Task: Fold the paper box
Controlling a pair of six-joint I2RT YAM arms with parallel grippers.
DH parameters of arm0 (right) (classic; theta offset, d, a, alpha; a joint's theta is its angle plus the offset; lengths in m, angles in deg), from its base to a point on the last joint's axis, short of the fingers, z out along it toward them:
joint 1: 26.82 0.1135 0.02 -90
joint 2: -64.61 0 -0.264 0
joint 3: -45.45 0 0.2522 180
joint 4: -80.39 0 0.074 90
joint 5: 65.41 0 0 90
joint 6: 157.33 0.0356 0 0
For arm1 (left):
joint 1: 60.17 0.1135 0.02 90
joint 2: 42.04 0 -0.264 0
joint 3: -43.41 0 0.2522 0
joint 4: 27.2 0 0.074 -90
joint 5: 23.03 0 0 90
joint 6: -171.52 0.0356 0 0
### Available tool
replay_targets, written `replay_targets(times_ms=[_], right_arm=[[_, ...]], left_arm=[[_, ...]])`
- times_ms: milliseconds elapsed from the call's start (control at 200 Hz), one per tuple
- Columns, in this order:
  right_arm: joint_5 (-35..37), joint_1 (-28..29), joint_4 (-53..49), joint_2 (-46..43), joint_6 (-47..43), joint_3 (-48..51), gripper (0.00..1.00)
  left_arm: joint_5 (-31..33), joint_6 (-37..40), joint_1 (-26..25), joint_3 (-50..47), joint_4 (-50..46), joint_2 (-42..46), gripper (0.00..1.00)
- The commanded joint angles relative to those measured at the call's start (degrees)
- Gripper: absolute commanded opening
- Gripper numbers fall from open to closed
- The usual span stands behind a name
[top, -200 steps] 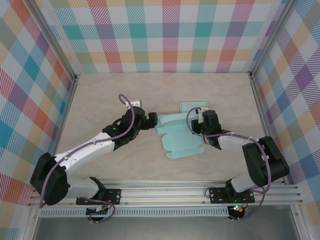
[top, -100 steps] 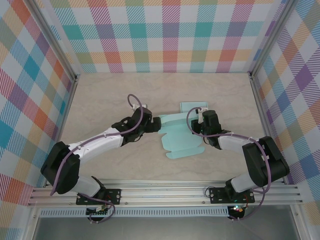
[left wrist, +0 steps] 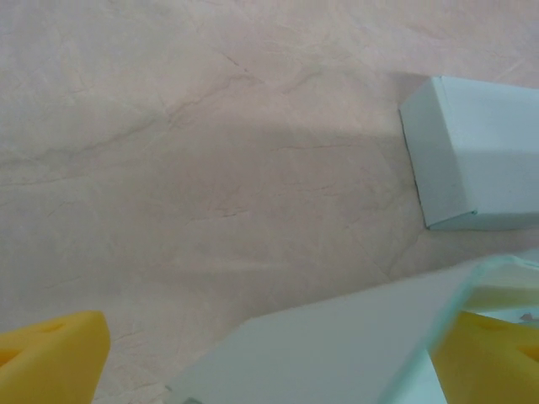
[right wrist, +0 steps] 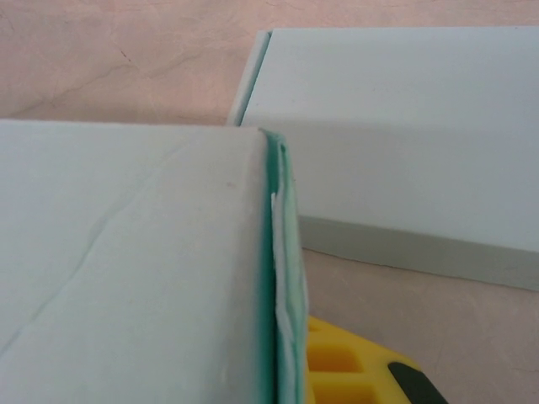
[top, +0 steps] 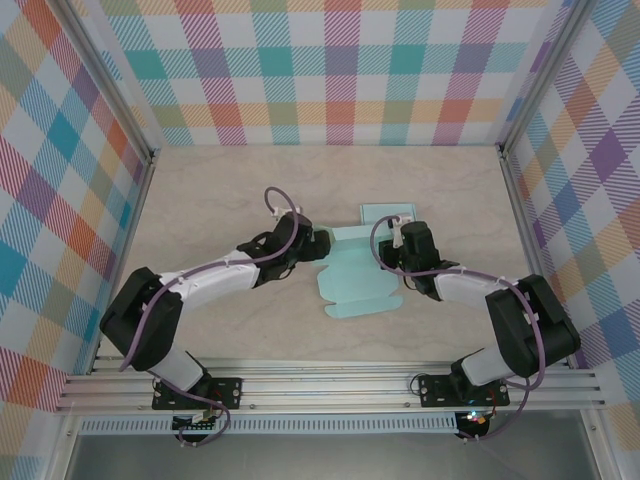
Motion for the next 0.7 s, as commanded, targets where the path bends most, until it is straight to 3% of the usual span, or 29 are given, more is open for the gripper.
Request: replay_targets(times_ms=[0, 175, 385, 530, 695], right_arm=[[0.9, 1.4, -0.9, -2.0, 1.3, -2.3, 0.00], [3.2, 3.3, -2.7, -3.1, 3.6, -2.6, 0.00], [10.8, 6.2, -5.6, -3.6, 7.3, -3.1, 0.00], [15.9, 7.6, -6.2, -1.3, 8.8, -3.8, 0.00], [18.0, 9.1, -5.5, 3.3, 9.4, -6.2, 0.00]], left_arm=[[0.9, -1.7, -0.2, 1.7, 4.4, -1.6, 0.94], [2.6, -2.8, -1.1, -0.2, 9.2, -2.4, 0.90], [6.8, -6.7, -1.2, -7.2, 15.2, 1.6, 0.83], [10.6, -8.6, -1.3, -10.7, 12.3, 5.9, 0.85], [10.6, -10.1, -1.2, -15.1, 10.3, 11.4, 0.86]])
